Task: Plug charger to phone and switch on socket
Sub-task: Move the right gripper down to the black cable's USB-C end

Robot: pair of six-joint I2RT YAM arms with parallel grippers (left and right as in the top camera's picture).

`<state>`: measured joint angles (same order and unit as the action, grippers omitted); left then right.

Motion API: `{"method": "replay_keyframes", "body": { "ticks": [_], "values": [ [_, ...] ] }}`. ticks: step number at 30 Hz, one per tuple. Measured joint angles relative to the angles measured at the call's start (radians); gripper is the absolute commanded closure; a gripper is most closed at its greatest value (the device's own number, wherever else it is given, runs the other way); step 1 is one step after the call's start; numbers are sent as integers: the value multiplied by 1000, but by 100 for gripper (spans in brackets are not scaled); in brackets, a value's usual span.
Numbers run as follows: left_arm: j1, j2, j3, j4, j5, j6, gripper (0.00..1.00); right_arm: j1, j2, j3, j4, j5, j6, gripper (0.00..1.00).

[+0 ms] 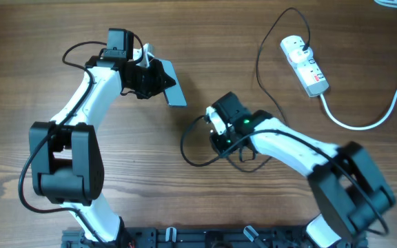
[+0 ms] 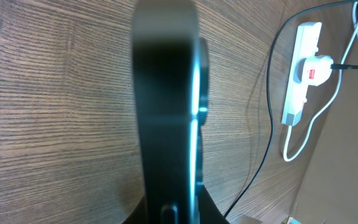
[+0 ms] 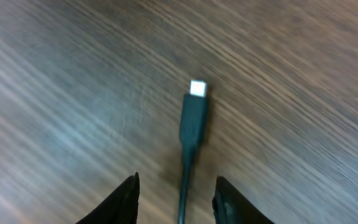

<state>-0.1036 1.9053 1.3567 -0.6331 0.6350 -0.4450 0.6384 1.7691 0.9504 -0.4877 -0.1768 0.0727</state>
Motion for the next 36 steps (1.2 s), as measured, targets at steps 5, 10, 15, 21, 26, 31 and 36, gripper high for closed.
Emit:
{"method": "replay_keyframes", "body": {
  "ticks": [5, 10, 15, 21, 26, 31, 36],
  "values": [
    [-11, 0, 0, 14, 0, 0, 96, 3, 26, 16, 58, 2, -8, 73],
    [-41, 0, 0, 50, 0, 0, 96, 3, 31, 21, 34, 8, -14, 80],
    [-47, 0, 0, 50, 0, 19, 96, 5, 31, 29, -18, 27, -15, 92],
    [-47, 0, 0, 51, 0, 45, 96, 9, 31, 32, -31, 64, -18, 95],
    [-47, 0, 0, 51, 1, 66, 96, 9, 31, 33, -30, 61, -19, 79],
    [-47, 0, 0, 51, 4, 74, 96, 9, 31, 33, -5, 63, -18, 82],
    [-47, 0, 0, 51, 4, 75, 96, 9, 34, 32, 12, 74, -14, 96]
  ]
}}
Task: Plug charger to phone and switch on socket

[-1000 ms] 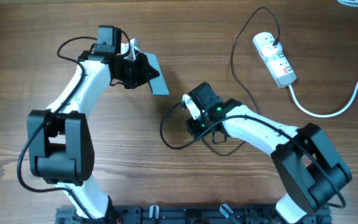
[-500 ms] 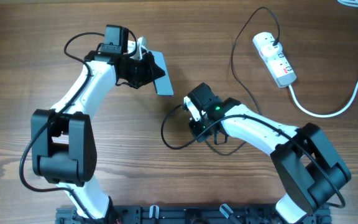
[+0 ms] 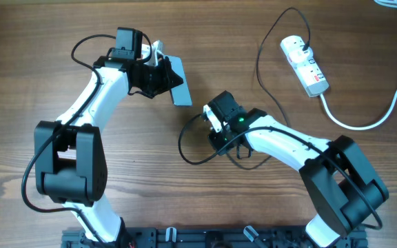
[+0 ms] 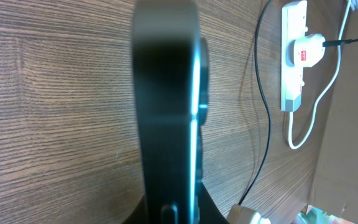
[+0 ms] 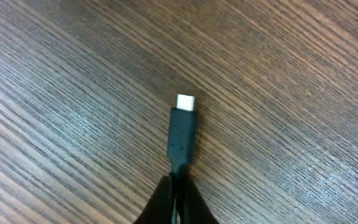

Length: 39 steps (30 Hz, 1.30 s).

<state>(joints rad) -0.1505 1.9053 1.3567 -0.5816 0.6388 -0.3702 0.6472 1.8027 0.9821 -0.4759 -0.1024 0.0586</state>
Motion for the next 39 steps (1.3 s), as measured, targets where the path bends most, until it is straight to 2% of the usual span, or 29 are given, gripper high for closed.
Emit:
{"method": "replay_keyframes", "body": {
  "ticks": [8, 14, 17, 20, 26, 32, 34, 35, 37, 39],
  "values": [
    [0, 0, 0, 13, 92, 26, 96, -30, -40, -1, -52, -64, 5, 96],
    [15, 0, 0, 109, 333, 37, 96, -109, -271, 0, -48, -301, 84, 96],
    [35, 0, 0, 190, 473, 24, 96, -116, -299, 0, -16, -443, 164, 95],
    [40, 0, 0, 287, 552, -43, 96, -113, -298, -1, 50, -558, 234, 96],
    [42, 0, -2, 356, 643, -171, 96, -113, -298, -6, 215, -678, 345, 96],
    [42, 0, -2, 358, 673, -191, 96, -113, -298, -6, 219, -671, 417, 96],
    [44, 0, -1, 337, 653, -173, 96, -113, -298, -6, 163, -624, 416, 95],
    [45, 0, -1, 319, 631, -168, 96, -111, -298, -5, 129, -593, 412, 93],
    [55, 0, -2, 273, 563, -163, 96, -104, -292, -7, 83, -513, 409, 69],
    [75, 0, -2, 224, 491, -158, 96, -86, -273, -7, 82, -437, 401, 64]
  ]
}}
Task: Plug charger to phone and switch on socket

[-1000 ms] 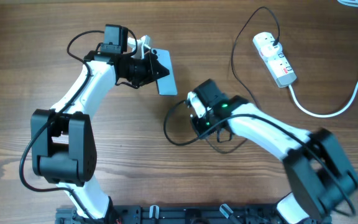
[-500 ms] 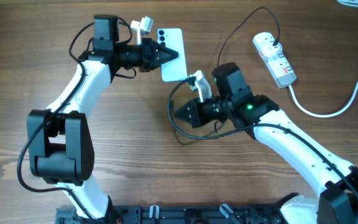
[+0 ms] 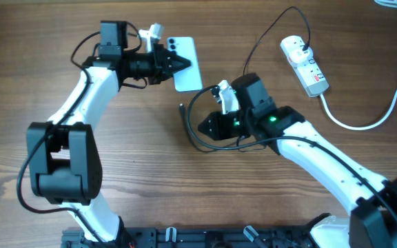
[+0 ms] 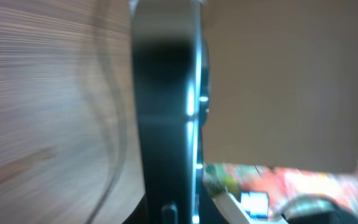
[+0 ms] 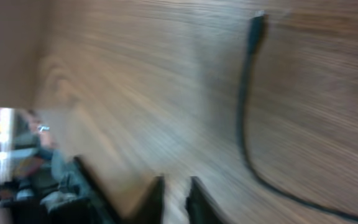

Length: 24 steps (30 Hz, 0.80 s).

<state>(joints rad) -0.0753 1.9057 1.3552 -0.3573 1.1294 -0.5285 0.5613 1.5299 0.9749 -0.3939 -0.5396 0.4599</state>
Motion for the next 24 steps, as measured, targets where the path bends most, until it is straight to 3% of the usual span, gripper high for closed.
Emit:
{"method": "replay_keyframes", "body": {
  "ticks": [4, 10, 13, 24],
  "values": [
    [73, 0, 0, -114, -123, 16, 96, 34, 69, 0, -30, 114, -32, 64],
    [123, 0, 0, -228, -187, 104, 96, -2, 167, -3, -146, 213, -70, 61],
    [120, 0, 0, -236, -192, 135, 96, -43, 168, -3, -177, 235, -73, 55],
    [119, 0, 0, -243, -198, 158, 96, -168, 229, -6, -337, 463, -102, 52]
  ]
}}
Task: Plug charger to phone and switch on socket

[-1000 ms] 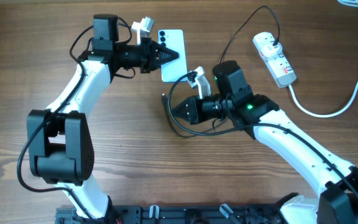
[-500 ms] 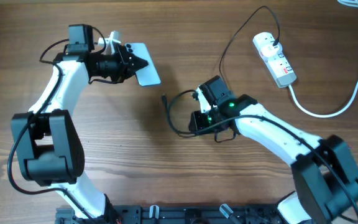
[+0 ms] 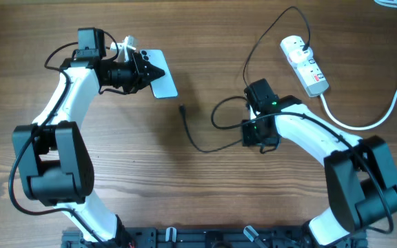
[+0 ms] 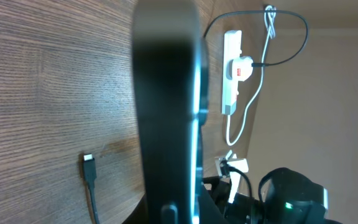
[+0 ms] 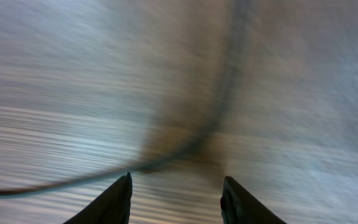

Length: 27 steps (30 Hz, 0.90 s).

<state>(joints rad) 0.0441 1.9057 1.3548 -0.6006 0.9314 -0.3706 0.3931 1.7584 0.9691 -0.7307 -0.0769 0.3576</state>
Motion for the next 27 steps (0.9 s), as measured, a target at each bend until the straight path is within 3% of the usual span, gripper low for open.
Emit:
{"method": "replay_keyframes", "body": {
  "ticks": [4, 7, 9, 12, 15, 27],
  "values": [
    [0, 0, 0, -2, 0, 0, 96, -51, 3, 0, -68, 95, -5, 57],
    [0, 0, 0, -2, 0, 2, 96, -98, 4, 2, -97, 64, -11, 80],
    [0, 0, 0, -2, 0, 3, 96, -130, 5, 3, -85, -64, -51, 94],
    [0, 0, 0, -2, 0, 3, 96, -135, 6, 9, 23, -302, -97, 96],
    [0, 0, 0, -2, 0, 3, 96, -124, 7, 15, 153, -417, -77, 96],
    [0, 0, 0, -2, -1, 3, 96, -126, 90, 43, 151, -245, 69, 96]
  ]
}}
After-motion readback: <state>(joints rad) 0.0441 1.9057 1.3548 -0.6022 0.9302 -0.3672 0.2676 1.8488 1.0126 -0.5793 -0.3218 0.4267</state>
